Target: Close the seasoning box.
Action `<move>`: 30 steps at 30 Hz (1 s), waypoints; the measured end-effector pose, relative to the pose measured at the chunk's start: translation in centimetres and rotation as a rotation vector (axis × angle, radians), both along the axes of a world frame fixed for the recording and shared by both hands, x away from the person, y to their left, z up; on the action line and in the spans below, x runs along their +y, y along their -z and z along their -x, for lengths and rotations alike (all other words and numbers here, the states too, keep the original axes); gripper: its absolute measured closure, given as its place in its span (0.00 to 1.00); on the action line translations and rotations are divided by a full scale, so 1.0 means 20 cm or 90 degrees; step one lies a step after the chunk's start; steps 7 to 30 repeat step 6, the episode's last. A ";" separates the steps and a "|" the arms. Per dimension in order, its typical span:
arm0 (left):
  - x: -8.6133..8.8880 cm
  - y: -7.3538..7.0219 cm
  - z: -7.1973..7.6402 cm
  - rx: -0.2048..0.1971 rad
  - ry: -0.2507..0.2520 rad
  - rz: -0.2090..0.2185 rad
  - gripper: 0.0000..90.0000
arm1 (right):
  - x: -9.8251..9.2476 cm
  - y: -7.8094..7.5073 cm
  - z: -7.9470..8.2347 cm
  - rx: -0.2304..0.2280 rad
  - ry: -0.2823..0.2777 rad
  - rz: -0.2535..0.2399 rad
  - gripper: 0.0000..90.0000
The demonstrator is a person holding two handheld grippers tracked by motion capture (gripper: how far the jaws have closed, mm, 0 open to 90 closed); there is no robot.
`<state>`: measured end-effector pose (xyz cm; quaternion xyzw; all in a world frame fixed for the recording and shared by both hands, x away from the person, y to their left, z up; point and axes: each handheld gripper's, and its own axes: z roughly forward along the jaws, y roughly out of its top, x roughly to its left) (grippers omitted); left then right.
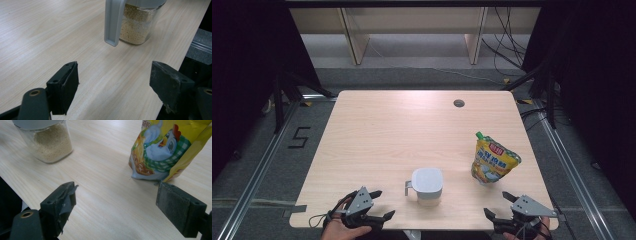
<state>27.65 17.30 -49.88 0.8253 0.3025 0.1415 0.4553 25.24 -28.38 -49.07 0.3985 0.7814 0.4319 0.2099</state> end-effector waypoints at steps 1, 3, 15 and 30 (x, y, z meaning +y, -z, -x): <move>0.00 0.00 0.00 -0.002 -0.001 -0.009 0.25 | 0.00 0.00 0.00 0.001 0.001 -0.002 0.19; 0.00 0.00 0.00 -0.003 0.003 -0.017 0.25 | 0.01 0.00 0.01 0.011 0.014 -0.011 0.19; 0.00 0.00 -0.01 -0.009 0.015 -0.011 0.25 | 0.00 0.00 0.00 0.000 0.004 0.000 0.19; 0.00 0.00 -0.01 -0.009 0.015 -0.011 0.25 | 0.00 0.00 0.00 0.000 0.004 0.000 0.19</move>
